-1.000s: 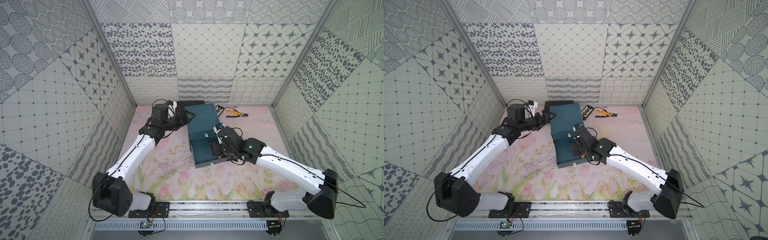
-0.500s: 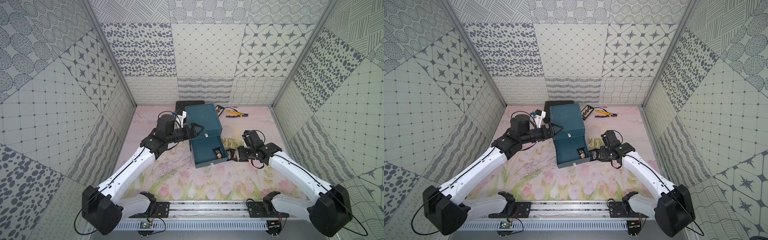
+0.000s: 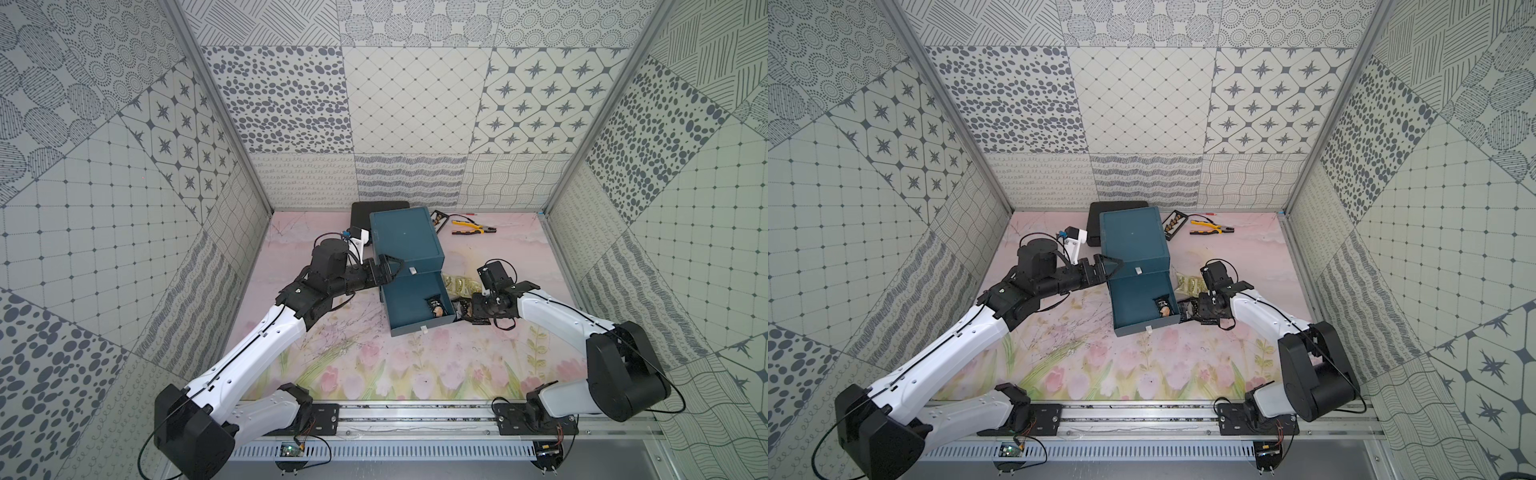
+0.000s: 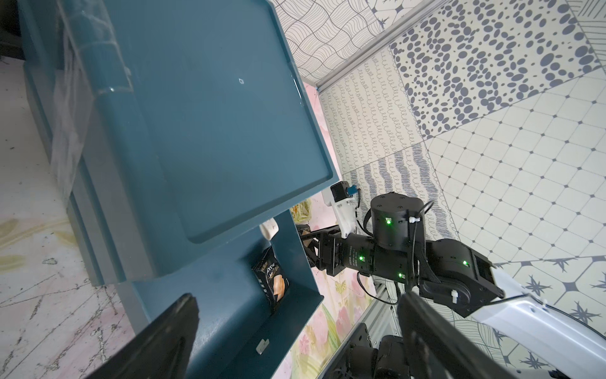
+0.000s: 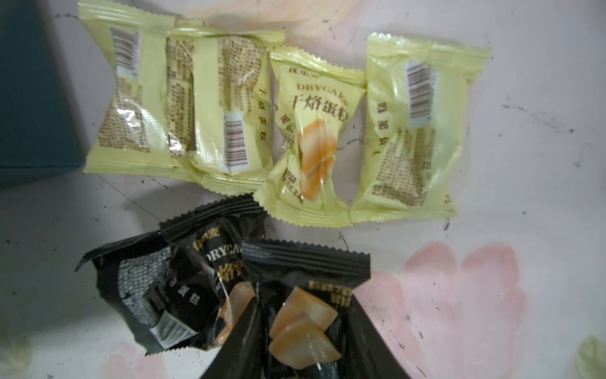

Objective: Take the cookies out of the drawer
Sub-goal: Place the cookie at the center of the board, then pick up the cookie from the drawer.

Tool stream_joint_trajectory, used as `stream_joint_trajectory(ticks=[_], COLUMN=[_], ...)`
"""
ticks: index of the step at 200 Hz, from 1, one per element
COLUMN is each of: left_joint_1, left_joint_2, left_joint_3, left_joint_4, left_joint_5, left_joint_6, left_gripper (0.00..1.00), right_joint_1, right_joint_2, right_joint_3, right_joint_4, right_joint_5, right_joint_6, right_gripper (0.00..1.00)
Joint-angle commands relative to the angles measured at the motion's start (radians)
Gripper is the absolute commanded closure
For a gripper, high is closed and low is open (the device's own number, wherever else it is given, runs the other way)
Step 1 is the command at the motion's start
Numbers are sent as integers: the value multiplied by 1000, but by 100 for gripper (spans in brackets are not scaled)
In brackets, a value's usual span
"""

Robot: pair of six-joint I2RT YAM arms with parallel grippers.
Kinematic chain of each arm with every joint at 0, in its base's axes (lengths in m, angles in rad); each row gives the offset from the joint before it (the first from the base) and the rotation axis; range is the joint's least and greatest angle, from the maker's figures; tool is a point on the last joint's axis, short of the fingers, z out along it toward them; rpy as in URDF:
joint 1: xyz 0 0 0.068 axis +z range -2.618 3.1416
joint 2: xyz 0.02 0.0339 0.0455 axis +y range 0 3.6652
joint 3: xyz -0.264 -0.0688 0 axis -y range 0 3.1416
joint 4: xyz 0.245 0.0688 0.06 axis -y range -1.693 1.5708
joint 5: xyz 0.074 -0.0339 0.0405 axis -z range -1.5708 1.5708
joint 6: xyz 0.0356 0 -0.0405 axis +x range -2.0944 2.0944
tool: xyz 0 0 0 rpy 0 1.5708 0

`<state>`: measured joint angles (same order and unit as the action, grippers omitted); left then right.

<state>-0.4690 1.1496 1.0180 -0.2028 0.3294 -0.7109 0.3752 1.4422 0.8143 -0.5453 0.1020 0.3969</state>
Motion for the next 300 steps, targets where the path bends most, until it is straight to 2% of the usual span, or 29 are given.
stream_joint_trajectory(ticks=[1,30,52,66,96,121,149,218,277,300], left_joint_1=[2,34,96,144,191,202,208,214,214,216], left_joint_2=[33,50,105,147,213,279,325,373,392,387], left_joint_3=[38,56,92,113,162,205,206,189,200,200], left_joint_4=[-19,-1,10,32,86,104,137,169,193,191], left_joint_5=[-53,-51,-13,18,57,104,128,168,209,233], left_joint_6=[51,55,55,42,40,33,12,1,-18,-22], left_gripper=[1,1,1,1,1,1,1,1,1,1], right_joint_1=[-3,2,37,98,302,447,543,582,568,545], right_joint_2=[8,-126,-242,-278,-233,-176,-88,118,227,257], right_joint_3=[34,56,135,196,335,386,414,479,465,460], right_joint_4=[34,-13,-81,-107,-231,-250,-259,-294,-317,-307], right_joint_5=[5,37,15,-15,111,180,214,234,272,251], right_joint_6=[4,48,117,160,231,294,349,366,395,392], right_gripper=[39,30,30,30,31,31,31,32,30,30])
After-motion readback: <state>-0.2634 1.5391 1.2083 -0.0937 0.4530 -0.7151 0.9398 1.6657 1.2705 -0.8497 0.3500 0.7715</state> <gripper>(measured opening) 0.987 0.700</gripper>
